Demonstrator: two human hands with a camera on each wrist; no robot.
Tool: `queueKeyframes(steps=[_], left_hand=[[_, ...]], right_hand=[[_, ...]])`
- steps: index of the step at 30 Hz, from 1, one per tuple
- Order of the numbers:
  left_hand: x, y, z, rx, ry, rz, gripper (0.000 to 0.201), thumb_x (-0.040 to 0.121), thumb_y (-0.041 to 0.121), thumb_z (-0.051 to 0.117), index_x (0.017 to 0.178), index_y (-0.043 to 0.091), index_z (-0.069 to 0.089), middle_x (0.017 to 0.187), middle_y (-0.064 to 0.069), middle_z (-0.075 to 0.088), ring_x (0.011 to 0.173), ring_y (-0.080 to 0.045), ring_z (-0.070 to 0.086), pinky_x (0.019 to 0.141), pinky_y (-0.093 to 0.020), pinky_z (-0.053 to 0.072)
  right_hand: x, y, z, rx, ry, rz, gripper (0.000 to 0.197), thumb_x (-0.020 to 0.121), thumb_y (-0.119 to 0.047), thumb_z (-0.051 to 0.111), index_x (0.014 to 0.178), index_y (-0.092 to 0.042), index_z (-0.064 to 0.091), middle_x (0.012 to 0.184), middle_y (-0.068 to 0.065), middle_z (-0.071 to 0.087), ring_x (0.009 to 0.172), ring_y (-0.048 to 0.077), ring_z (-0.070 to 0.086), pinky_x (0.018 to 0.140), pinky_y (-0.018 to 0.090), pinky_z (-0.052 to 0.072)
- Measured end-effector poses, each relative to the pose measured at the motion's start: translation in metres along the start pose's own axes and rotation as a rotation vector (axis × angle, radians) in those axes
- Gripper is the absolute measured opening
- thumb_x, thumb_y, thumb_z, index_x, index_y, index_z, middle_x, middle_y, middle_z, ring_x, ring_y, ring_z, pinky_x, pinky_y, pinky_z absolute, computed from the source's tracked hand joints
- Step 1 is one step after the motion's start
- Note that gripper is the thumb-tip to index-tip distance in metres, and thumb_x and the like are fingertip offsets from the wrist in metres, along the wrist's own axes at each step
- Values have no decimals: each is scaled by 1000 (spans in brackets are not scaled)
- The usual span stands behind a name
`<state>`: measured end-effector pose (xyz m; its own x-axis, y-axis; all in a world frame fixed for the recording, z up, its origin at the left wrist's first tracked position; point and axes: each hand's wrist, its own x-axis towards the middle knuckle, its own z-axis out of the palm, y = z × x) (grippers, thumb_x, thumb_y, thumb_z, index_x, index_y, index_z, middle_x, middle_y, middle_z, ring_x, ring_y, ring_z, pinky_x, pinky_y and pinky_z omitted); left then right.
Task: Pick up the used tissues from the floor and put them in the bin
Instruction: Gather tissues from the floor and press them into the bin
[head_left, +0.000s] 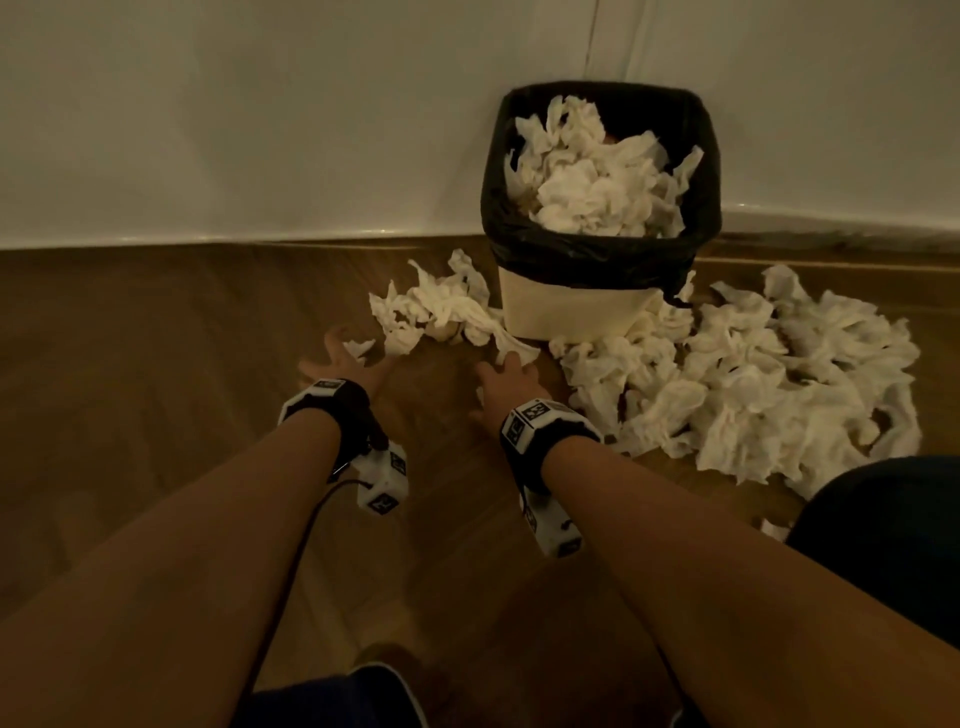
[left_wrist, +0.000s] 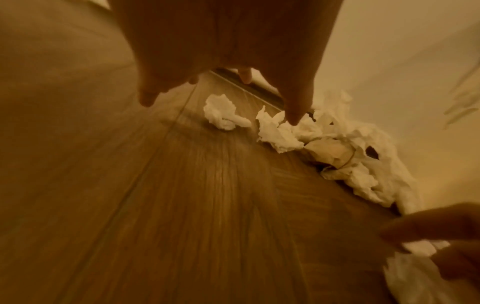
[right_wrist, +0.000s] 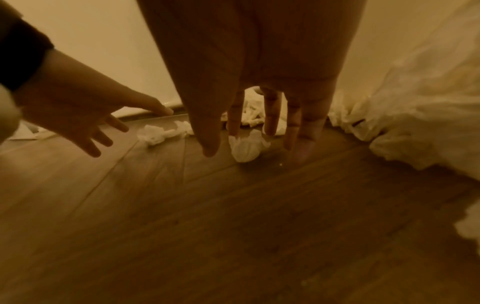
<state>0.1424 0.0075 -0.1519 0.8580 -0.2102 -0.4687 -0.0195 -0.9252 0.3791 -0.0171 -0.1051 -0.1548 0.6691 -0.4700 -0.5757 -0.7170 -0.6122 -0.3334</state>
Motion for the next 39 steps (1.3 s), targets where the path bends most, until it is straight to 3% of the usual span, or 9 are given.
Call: queueKeyframes(steps=[7, 13, 18, 23, 27, 32, 34, 36, 39], left_hand=[[11, 12, 13, 48, 15, 24, 80, 72, 70, 56, 136, 31, 27, 146, -16, 16, 133, -43, 22, 105, -53, 27], [6, 28, 19, 87, -9, -7, 86, 71, 73, 55, 137, 25, 28, 147, -15, 15, 134, -41, 20, 106, -53, 26], [4, 27, 23, 142, 5, 12, 79, 77, 71, 50, 133, 16, 42, 145, -15, 18, 132, -38, 24, 108, -50, 26], [9, 31, 24, 276, -18, 93, 48, 95, 45, 37, 125, 11, 55, 138, -19, 34, 125, -37, 34, 104, -45, 31], [12, 36, 23, 192, -37, 217, 32, 95, 26, 48, 110, 0, 58, 117, -22, 58, 107, -37, 54, 85, -39, 45], [4, 35, 25, 45, -82, 225, 9, 93, 18, 49, 90, 11, 53, 93, -14, 53, 91, -31, 57, 74, -36, 45], [0, 30, 25, -117, -94, 191, 9, 94, 18, 48, 101, 13, 51, 100, -13, 55, 84, -28, 58, 69, -33, 49], [-4, 26, 23, -268, -73, 188, 24, 95, 13, 47, 119, 13, 49, 114, -14, 57, 94, -31, 61, 73, -33, 52], [-12, 27, 16, -463, -112, 136, 39, 95, 7, 45, 134, 7, 44, 124, -16, 58, 107, -32, 60, 64, -24, 48]], right_hand=[[12, 9, 11, 13, 8, -22, 44, 92, -14, 54, 133, -15, 40, 142, 16, 21, 113, 39, 50, 88, 40, 46], [18, 11, 14, 44, 41, -47, 35, 91, -9, 52, 126, -9, 47, 143, 16, 23, 113, 38, 50, 86, 36, 45], [18, 10, 17, 70, 73, -66, 30, 92, -8, 49, 122, -9, 49, 141, 17, 26, 112, 38, 50, 81, 34, 43], [16, 9, 17, 76, 113, -82, 32, 93, -7, 48, 125, -11, 48, 143, 17, 24, 117, 38, 48, 90, 37, 45], [13, 10, 15, 96, 138, -86, 31, 93, -5, 47, 124, -10, 49, 141, 16, 26, 115, 36, 49, 89, 36, 45], [5, 12, 5, 169, 165, -90, 26, 94, -7, 44, 118, -8, 55, 133, 15, 35, 109, 32, 50, 84, 28, 41], [-1, 13, -3, 218, 165, -85, 24, 94, -7, 46, 114, -8, 59, 127, 15, 41, 108, 30, 51, 83, 26, 39], [-8, 13, -14, 274, 179, -77, 23, 94, -8, 47, 109, -11, 65, 124, 14, 48, 111, 28, 52, 89, 25, 39], [-23, 12, -29, 359, 223, -80, 25, 93, -6, 47, 103, -11, 69, 121, 11, 59, 110, 26, 55, 87, 24, 40]])
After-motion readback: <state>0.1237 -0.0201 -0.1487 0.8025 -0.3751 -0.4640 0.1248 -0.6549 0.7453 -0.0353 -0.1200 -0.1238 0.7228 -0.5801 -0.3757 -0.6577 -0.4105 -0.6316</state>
